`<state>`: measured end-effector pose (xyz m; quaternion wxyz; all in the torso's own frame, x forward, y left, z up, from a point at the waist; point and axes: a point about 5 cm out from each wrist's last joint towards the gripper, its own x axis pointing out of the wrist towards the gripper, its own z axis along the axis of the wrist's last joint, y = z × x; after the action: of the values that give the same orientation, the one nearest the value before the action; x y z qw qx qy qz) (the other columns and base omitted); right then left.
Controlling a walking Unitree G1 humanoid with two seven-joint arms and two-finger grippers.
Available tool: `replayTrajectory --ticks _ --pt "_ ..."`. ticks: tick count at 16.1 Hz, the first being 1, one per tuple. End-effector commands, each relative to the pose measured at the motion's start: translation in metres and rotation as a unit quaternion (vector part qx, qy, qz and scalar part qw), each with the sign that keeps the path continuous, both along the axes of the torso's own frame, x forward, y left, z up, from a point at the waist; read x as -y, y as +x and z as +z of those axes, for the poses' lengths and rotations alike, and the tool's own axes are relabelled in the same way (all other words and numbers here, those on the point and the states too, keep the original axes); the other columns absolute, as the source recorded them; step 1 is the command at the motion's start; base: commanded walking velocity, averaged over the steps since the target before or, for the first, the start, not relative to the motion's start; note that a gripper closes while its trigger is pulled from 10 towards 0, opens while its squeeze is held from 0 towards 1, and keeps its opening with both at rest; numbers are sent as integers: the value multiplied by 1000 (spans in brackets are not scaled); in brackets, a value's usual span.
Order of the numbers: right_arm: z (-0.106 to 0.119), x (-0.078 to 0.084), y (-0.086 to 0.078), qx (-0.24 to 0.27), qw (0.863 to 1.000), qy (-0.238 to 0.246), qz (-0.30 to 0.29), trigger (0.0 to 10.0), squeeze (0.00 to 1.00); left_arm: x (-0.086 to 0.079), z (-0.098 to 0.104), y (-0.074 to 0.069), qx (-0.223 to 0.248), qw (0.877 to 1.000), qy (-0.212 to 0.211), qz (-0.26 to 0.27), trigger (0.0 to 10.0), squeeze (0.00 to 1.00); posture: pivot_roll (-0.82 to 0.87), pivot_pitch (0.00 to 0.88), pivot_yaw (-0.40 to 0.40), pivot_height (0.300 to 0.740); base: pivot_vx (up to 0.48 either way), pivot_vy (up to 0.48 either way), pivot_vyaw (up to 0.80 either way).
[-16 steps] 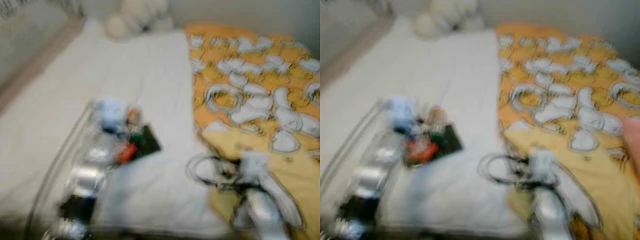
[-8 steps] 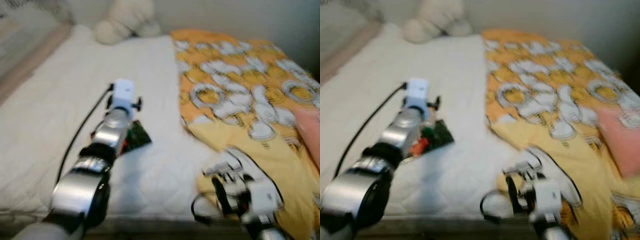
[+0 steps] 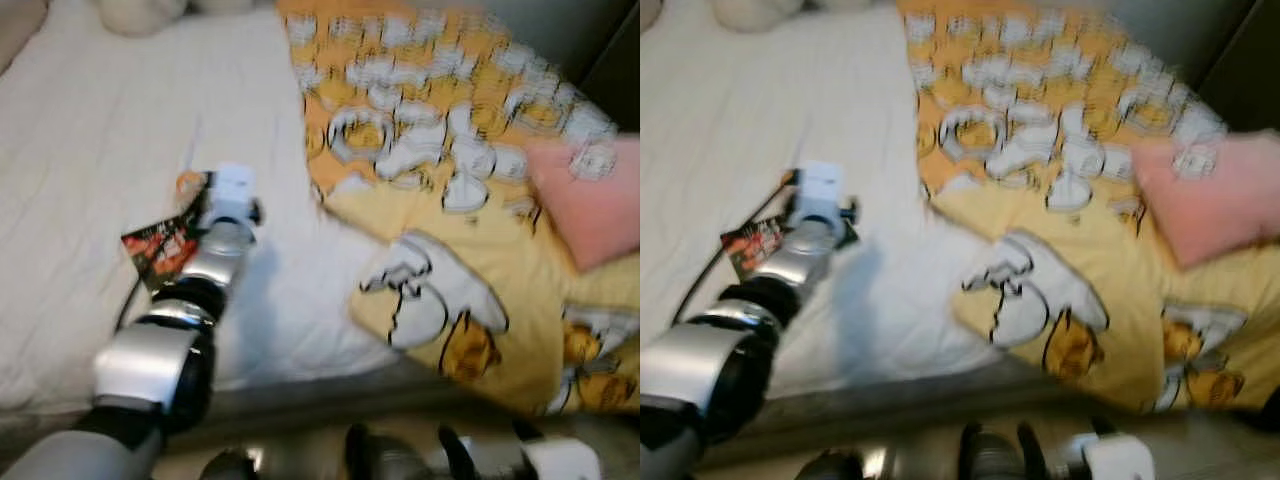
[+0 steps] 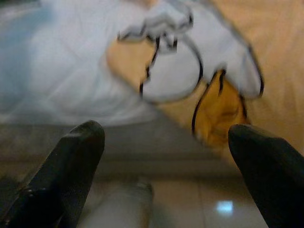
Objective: Clean up the room
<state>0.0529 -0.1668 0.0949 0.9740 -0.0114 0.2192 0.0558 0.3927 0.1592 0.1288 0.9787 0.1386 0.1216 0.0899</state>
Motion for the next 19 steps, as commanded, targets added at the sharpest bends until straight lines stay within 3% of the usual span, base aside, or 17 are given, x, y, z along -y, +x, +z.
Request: replayTrajectory --ticks 1,3,5,7,11,14,15,16,17,19 --pt "5 6 1 7 1000 -20 7 10000 0 -10 -2 -1 -3 1000 13 20 10000 0 -330 223 -76 740 0 0 0" --pt "9 11 -9 -12 999 -29 5 10000 0 -27 2 -2 3 998 35 51 10000 0 -339 241 -89 740 0 0 0" --pt "10 12 -13 -19 999 -31 4 10000 0 -29 2 -2 2 998 30 56 10000 0 -340 247 -94 740 0 0 0" --pt "15 12 -19 -28 999 -31 5 10000 0 -22 4 0 9 999 7 34 10000 0 -346 257 -100 740 0 0 0" --pt "15 8 -21 -33 999 -28 9 10000 0 -19 7 1 21 999 25 35 10000 0 -344 262 -98 740 0 0 0" --pt "16 10 -23 -39 999 -31 7 10000 0 -22 2 -1 5 999 20 39 10000 0 -353 265 -98 740 0 0 0" --pt "16 11 -24 -41 999 -32 6 10000 0 -22 2 -1 3 999 20 36 4902 0 -354 264 -98 740 0 0 0" --pt "16 11 -24 -41 999 -33 6 10000 0 -22 4 0 6 999 19 37 1608 0 -357 262 -99 740 0 0 0" --pt "16 11 -24 -41 999 -33 6 10000 0 -22 6 0 10 999 16 38 0 0 -363 261 -96 740 0 0 0" --pt "16 12 -24 -41 999 -35 4 10000 0 -22 11 3 16 999 18 37 0 0 -362 259 -94 740 0 0 0"
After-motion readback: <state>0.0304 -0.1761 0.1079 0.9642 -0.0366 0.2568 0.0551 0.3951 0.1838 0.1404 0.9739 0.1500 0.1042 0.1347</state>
